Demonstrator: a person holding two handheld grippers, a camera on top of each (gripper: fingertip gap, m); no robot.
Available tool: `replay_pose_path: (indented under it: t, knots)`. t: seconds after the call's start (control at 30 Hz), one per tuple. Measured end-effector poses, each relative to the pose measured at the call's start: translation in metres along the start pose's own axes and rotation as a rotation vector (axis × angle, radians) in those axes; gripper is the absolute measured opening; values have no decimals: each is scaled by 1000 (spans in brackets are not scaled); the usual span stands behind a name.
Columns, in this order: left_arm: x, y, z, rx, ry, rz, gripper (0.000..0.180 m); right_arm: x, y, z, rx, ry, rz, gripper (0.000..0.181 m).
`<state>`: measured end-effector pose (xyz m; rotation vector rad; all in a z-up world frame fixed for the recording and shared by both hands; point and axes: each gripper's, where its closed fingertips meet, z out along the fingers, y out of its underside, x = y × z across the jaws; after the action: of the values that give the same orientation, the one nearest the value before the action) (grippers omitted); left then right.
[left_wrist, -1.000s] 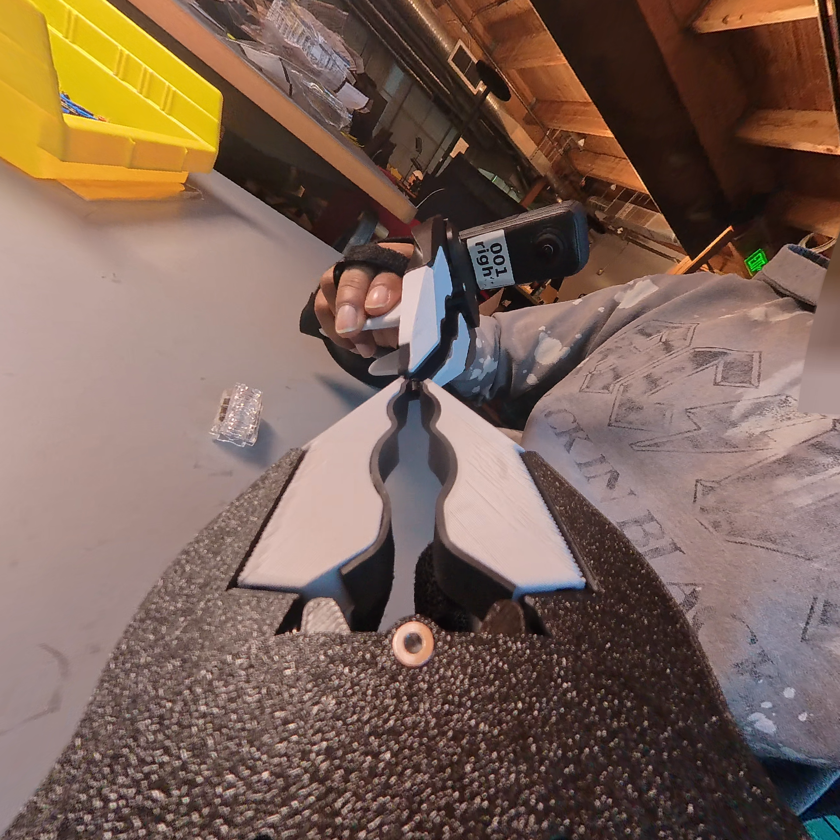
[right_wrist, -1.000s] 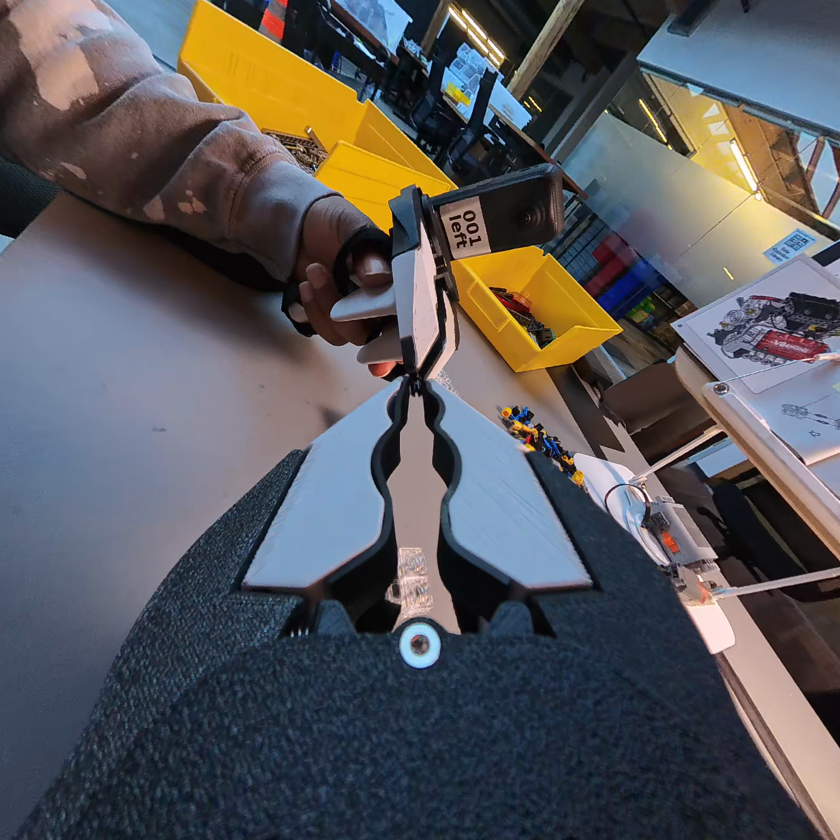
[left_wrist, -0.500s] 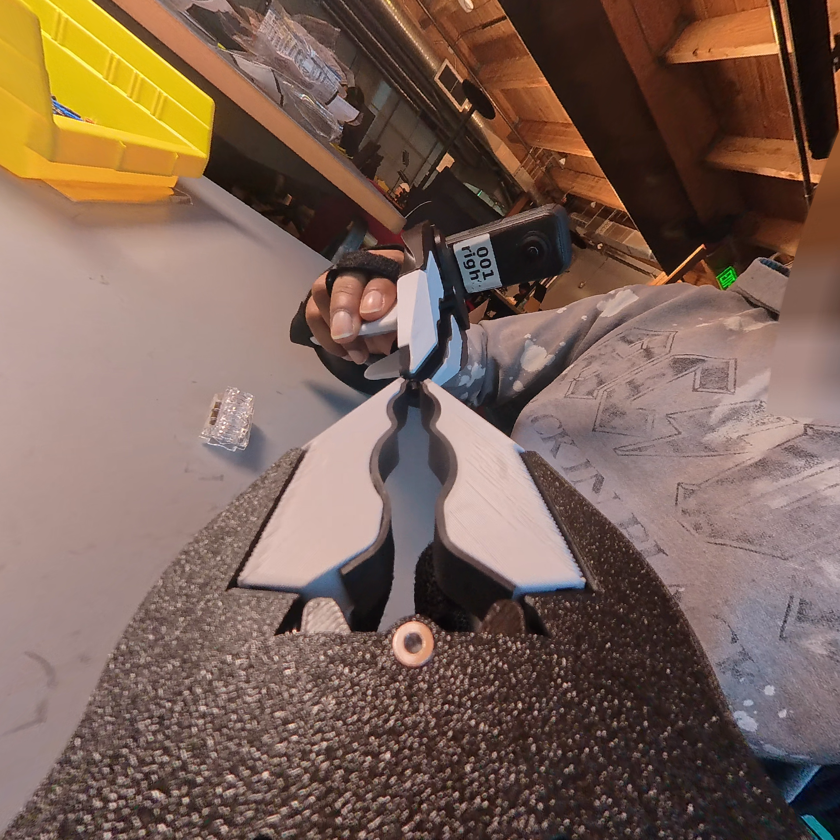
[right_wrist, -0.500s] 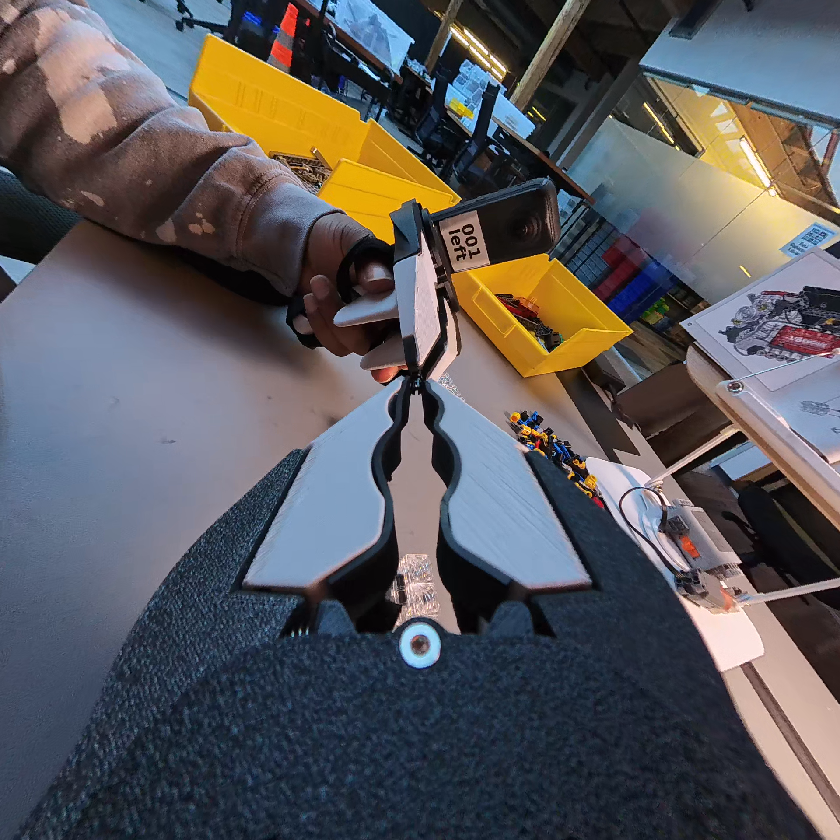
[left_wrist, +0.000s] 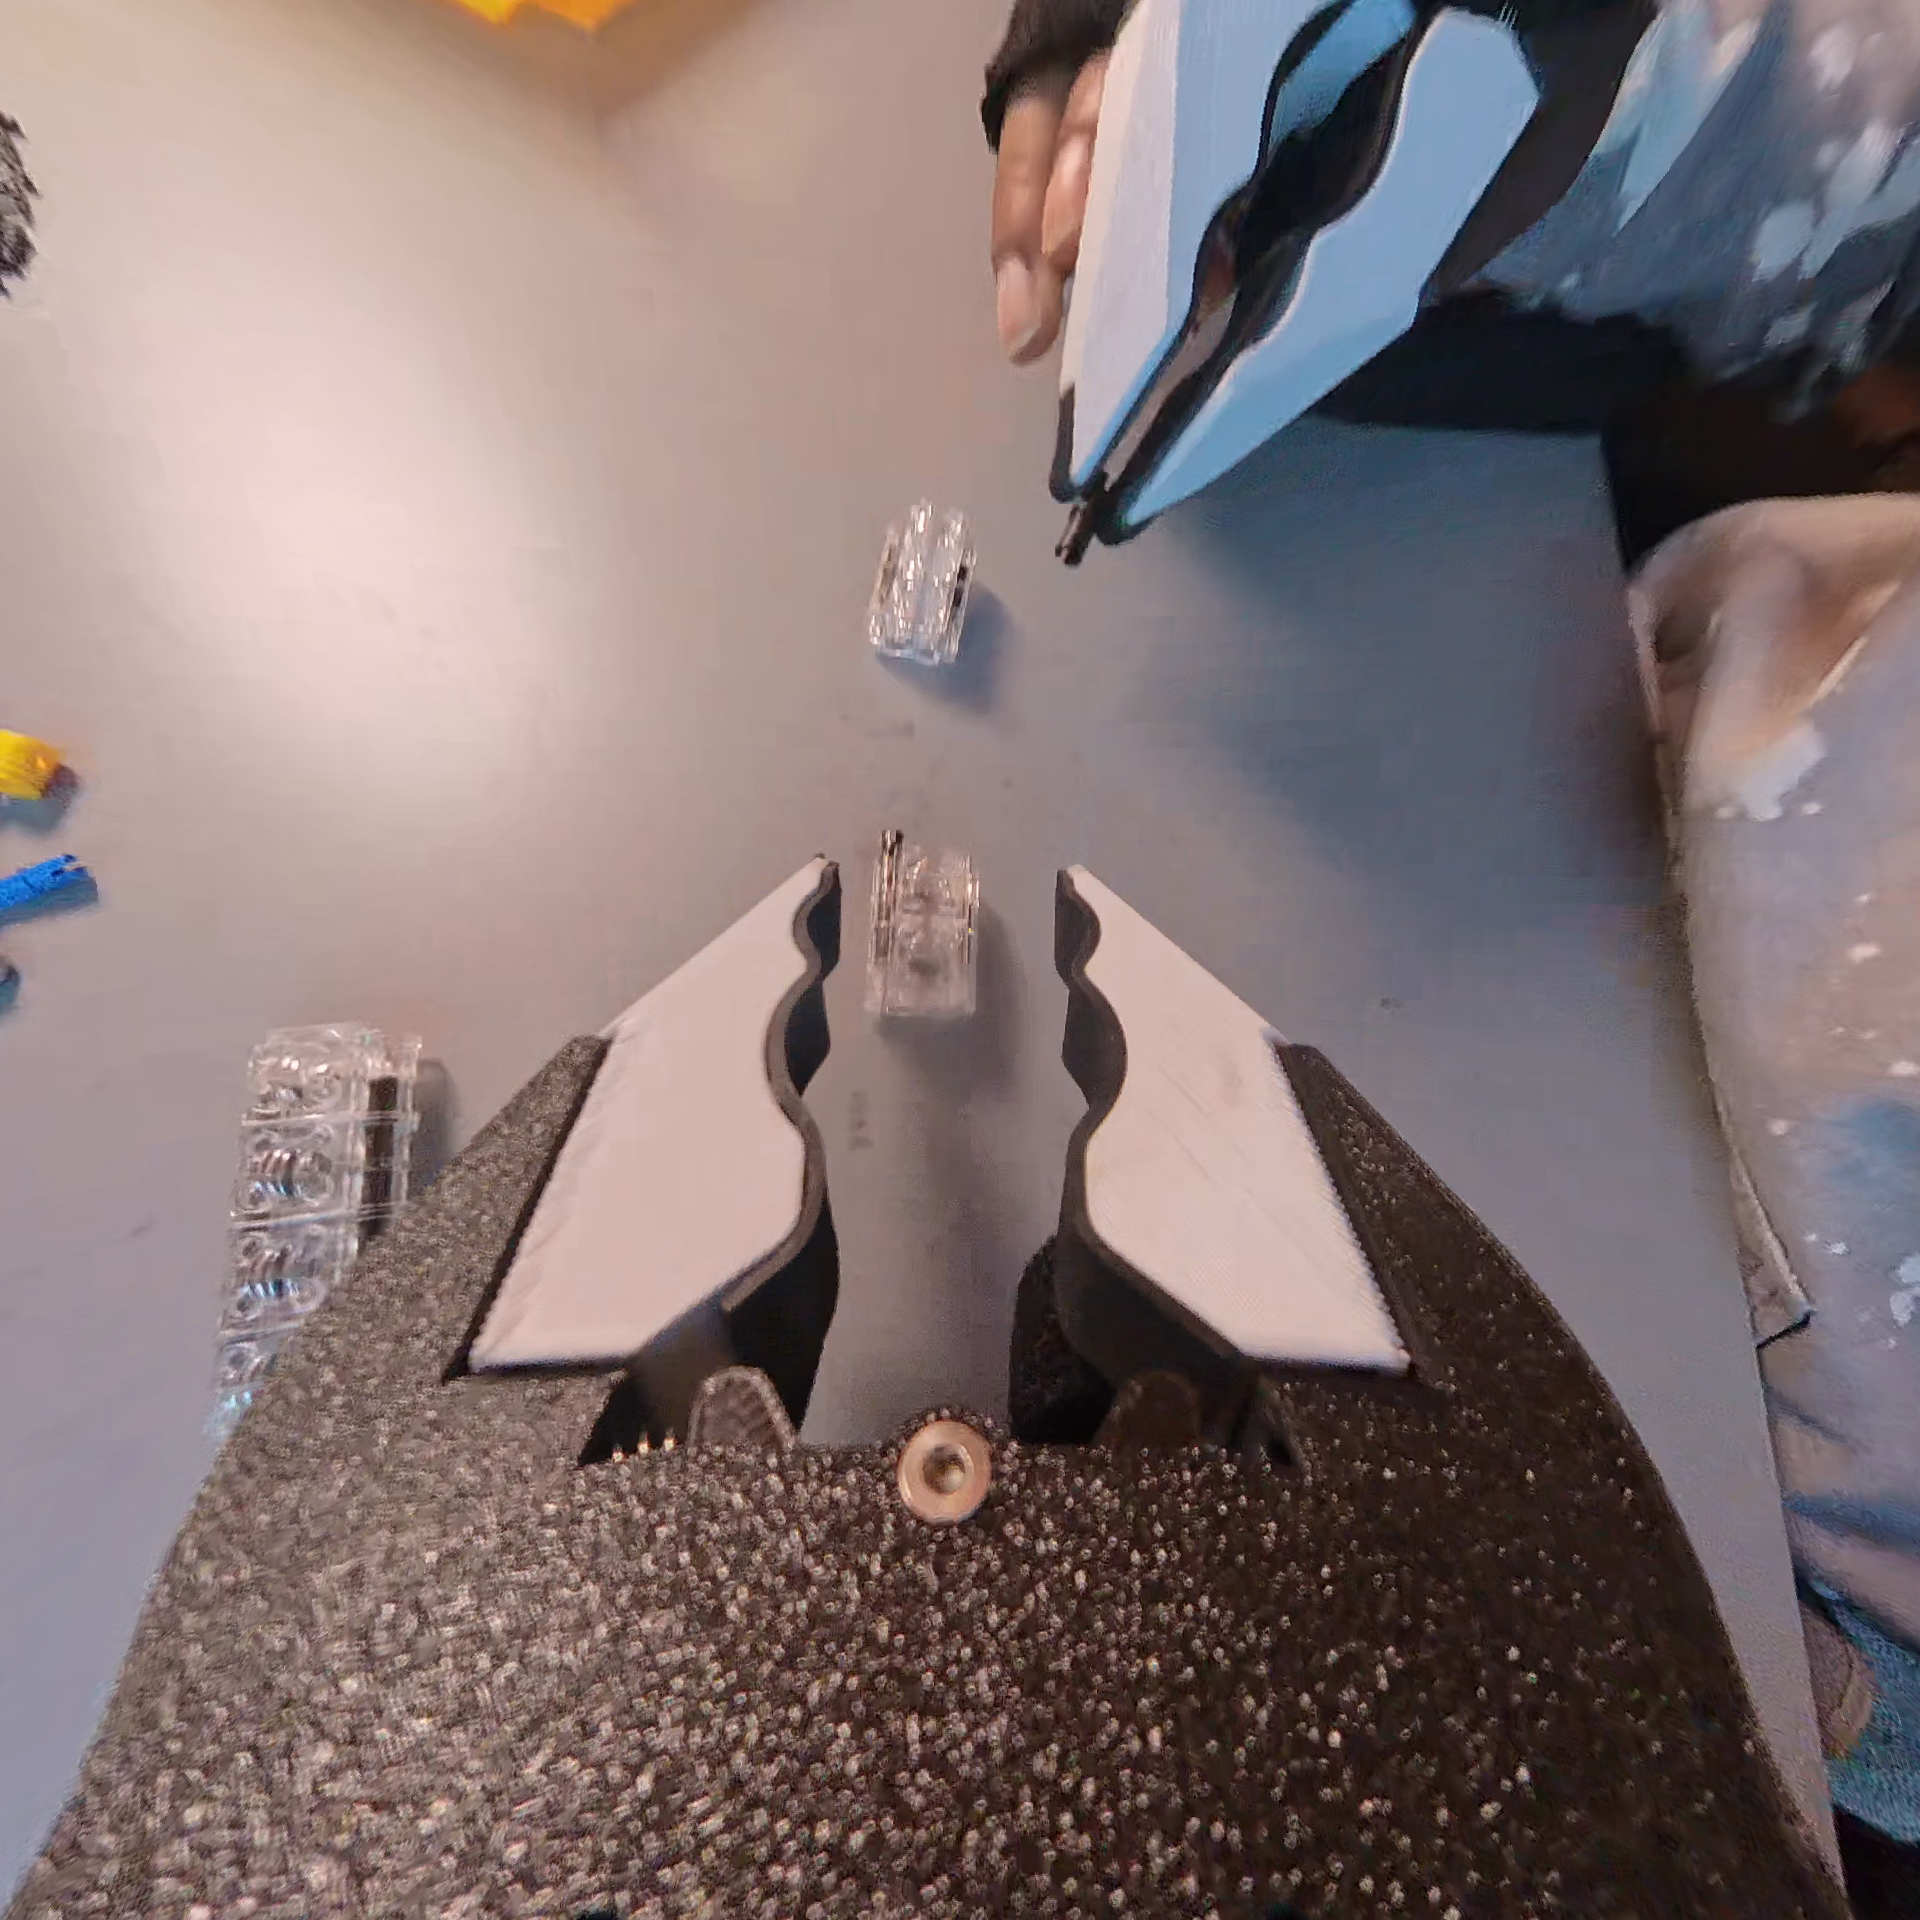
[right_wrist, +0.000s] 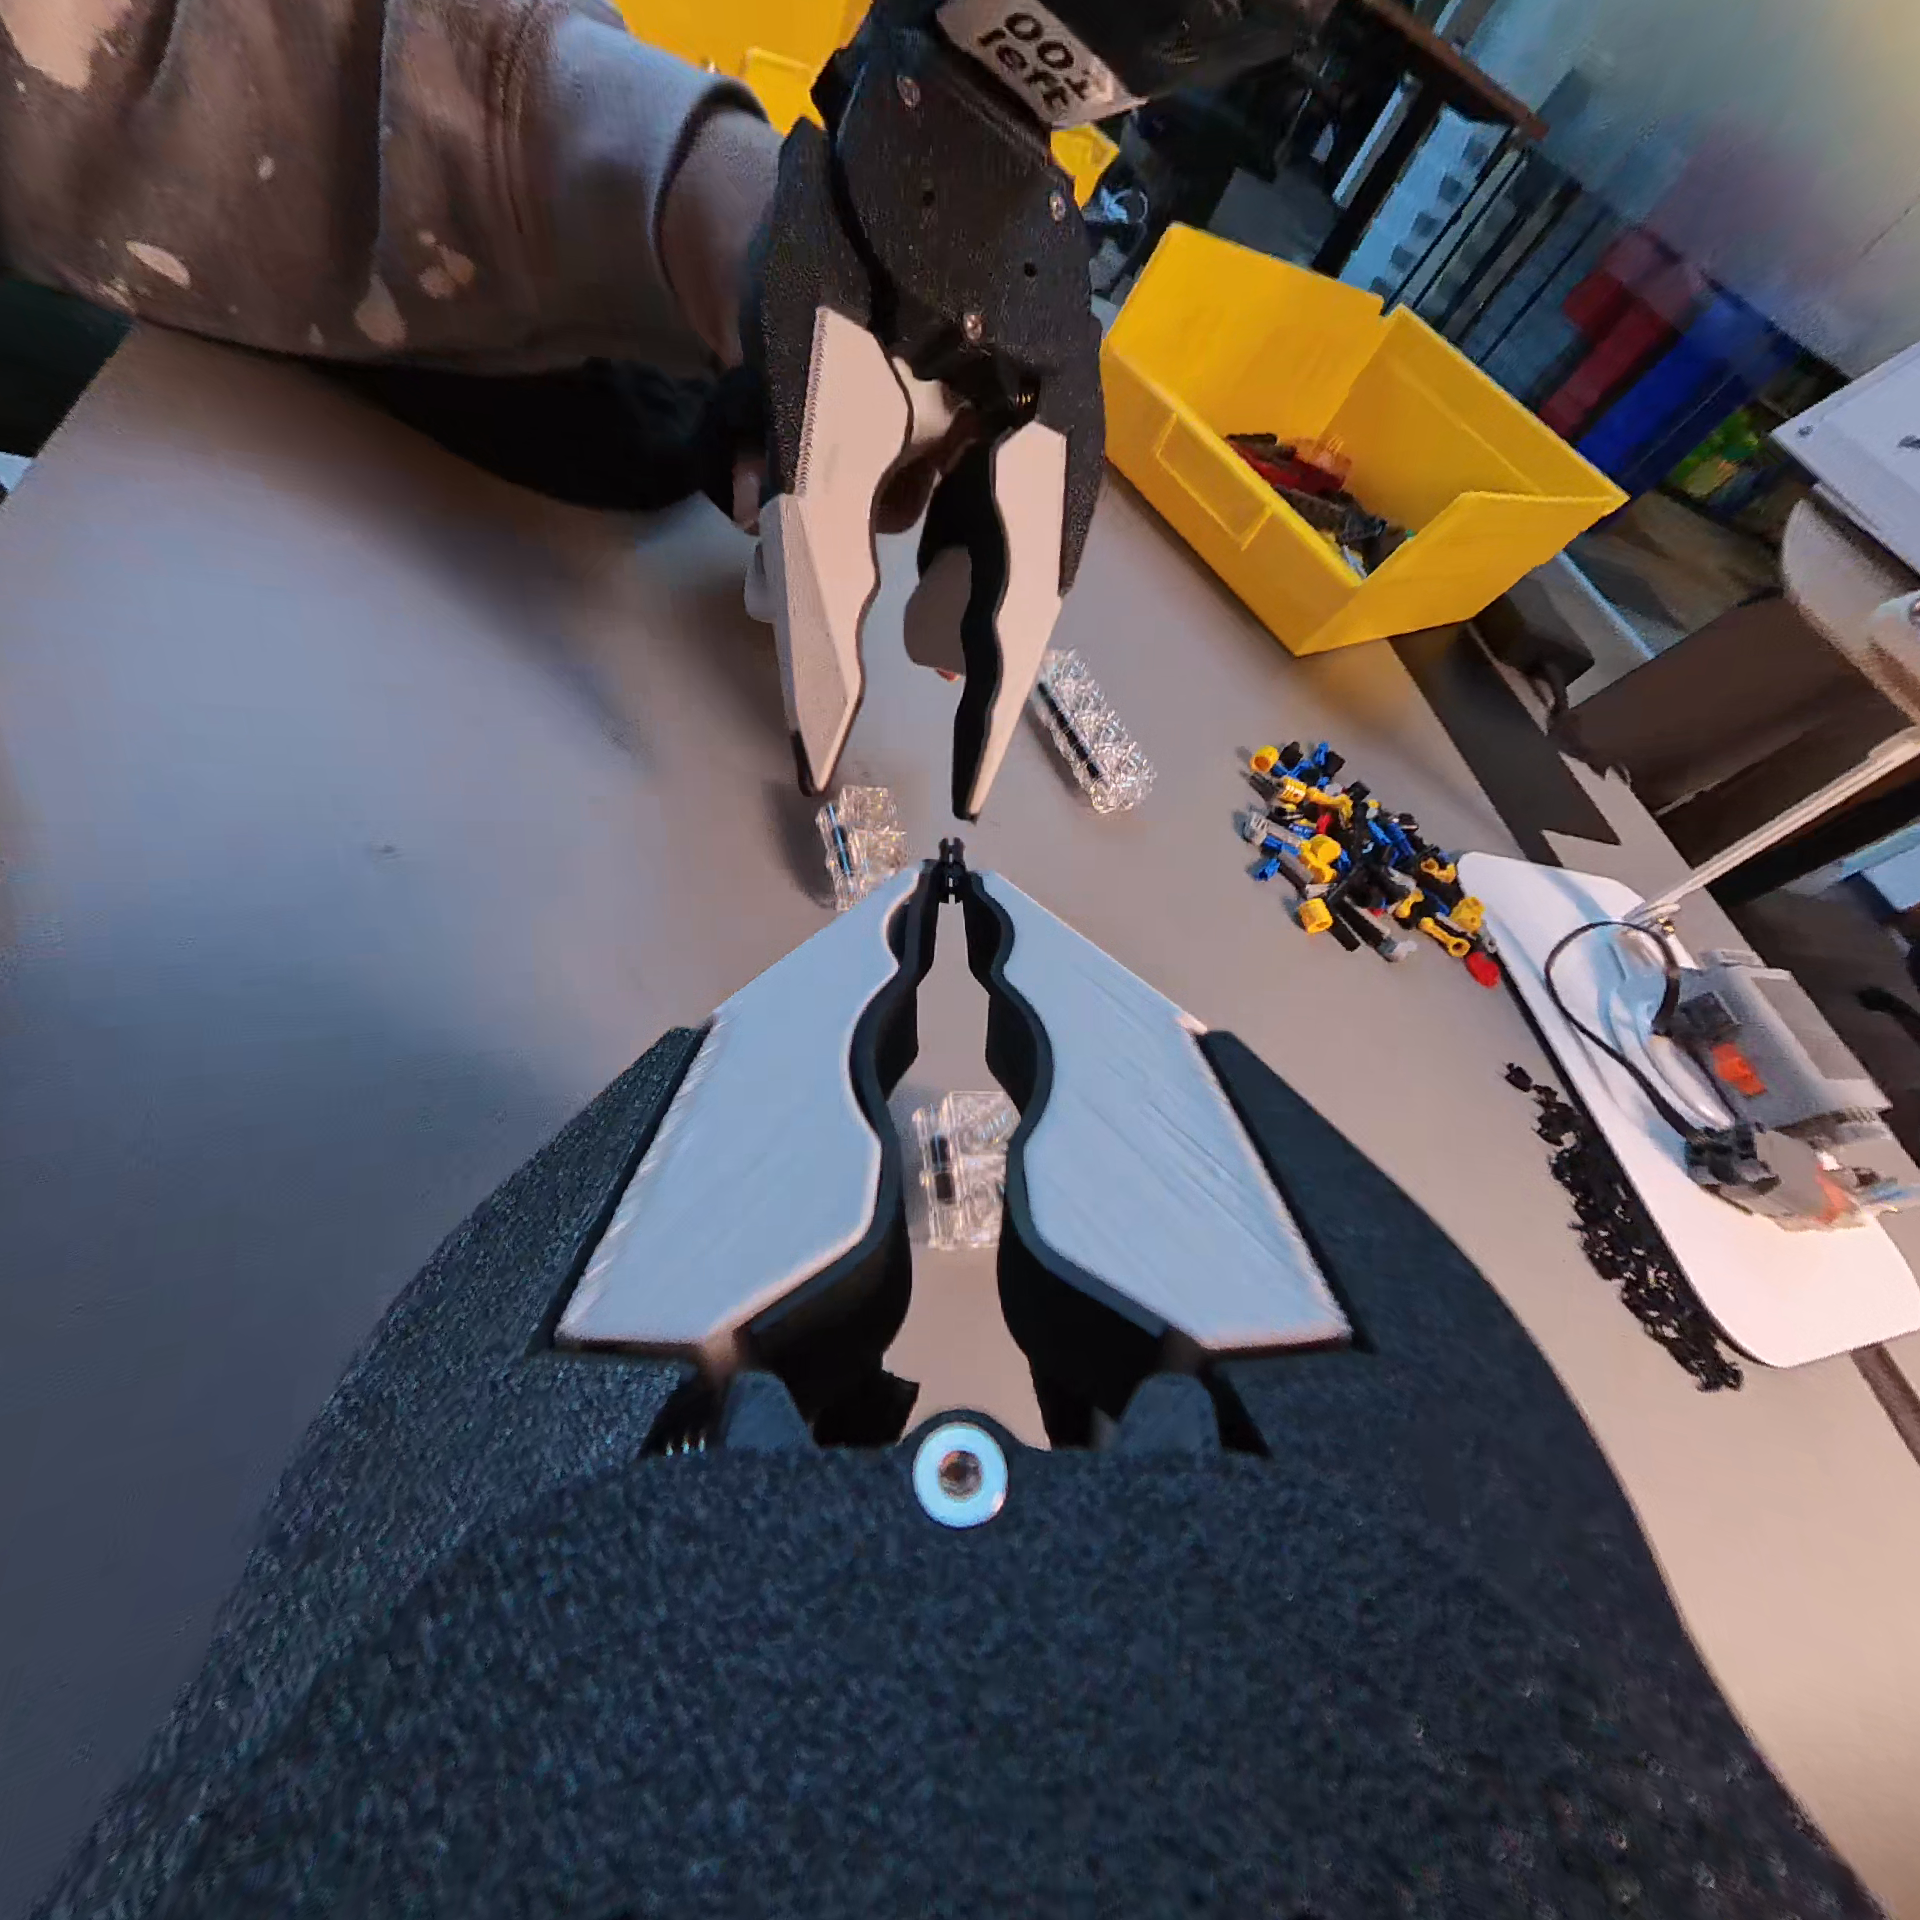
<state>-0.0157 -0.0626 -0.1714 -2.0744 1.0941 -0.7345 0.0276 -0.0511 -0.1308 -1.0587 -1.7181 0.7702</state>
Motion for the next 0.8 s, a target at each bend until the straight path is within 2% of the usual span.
replay_pose_path:
  t: [0.1,0.2,0.27,0.37,0.47,0.6,0.8]
  knots:
    - [-5,19,12,-124,-60,44,38,-4,7,4,-32,-21,7,4]
    - [-9,23,18,-159,-105,83,23,-8,9,8,-46,-46,10,4]
    - [-9,14,19,-94,-90,76,22,-10,8,9,-41,-58,27,4]
    - [7,-14,10,106,29,70,22,-11,-1,6,-1,-82,67,4]
    - [18,-28,2,208,86,116,22,-12,-9,2,30,-96,84,4]
    - [24,-32,3,235,108,139,22,-19,-7,3,10,-116,67,4]
    - [27,-26,10,198,108,161,22,-24,-3,4,-11,-137,61,4]
